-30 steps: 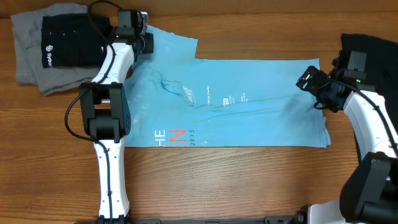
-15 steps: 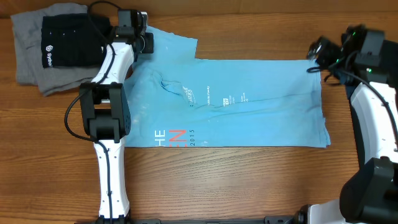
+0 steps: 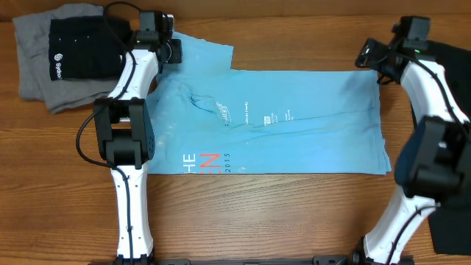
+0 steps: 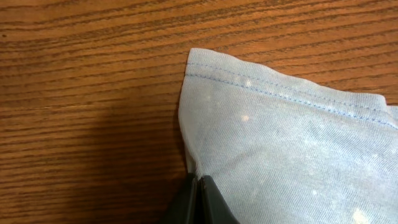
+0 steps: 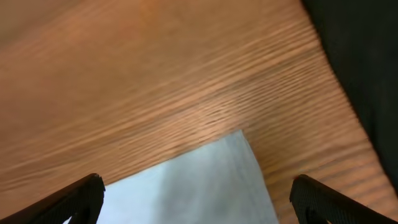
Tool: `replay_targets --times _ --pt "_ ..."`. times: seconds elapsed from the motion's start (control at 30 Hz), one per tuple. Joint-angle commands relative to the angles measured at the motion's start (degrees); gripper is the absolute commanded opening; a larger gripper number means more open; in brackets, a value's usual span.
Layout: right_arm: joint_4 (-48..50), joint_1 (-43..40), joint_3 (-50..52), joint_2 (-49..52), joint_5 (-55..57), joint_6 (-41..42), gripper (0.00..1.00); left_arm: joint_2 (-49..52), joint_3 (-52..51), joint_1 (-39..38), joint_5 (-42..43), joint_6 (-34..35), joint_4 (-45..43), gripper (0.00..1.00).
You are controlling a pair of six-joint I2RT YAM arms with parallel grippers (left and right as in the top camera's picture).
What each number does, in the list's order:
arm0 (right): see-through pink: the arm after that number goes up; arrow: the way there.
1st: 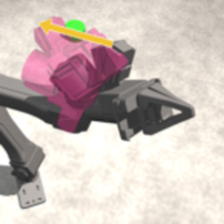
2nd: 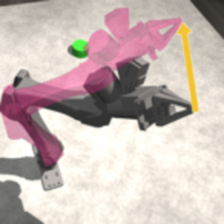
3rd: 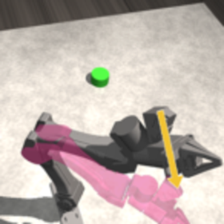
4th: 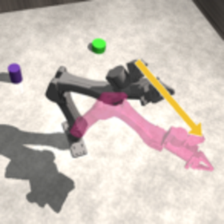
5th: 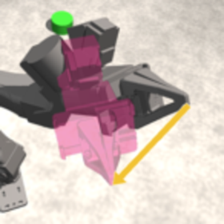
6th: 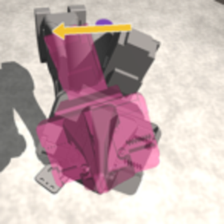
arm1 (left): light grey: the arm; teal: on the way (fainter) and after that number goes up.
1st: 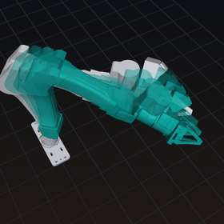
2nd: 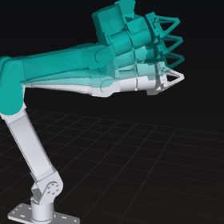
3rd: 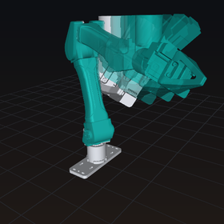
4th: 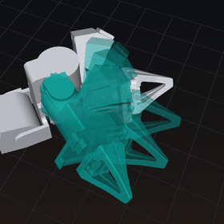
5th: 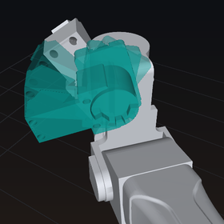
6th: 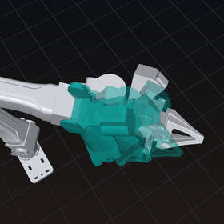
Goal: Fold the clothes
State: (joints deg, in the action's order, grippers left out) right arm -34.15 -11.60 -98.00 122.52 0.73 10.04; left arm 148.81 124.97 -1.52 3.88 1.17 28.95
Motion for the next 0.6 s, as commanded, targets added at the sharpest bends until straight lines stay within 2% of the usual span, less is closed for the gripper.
replay_targets --times 0.0,0.17,0.4,0.57 --pt "-1.1 0.3 -5.9 4.0 4.1 -3.1 1.00 1.9 0.3 -0.4 0.1 0.7 1.2 0.04" --pt "-2.2 0.6 -6.7 7.7 4.4 -4.2 1.00 1.9 0.3 -0.4 0.1 1.0 1.7 0.04" --pt "-1.5 1.7 -6.7 10.1 4.4 -4.1 0.92 1.9 0.3 -0.4 0.1 1.7 1.8 0.04" --pt "-0.1 2.5 -6.7 10.3 4.8 -4.1 0.93 1.9 0.3 -0.4 0.0 1.7 2.1 0.04"
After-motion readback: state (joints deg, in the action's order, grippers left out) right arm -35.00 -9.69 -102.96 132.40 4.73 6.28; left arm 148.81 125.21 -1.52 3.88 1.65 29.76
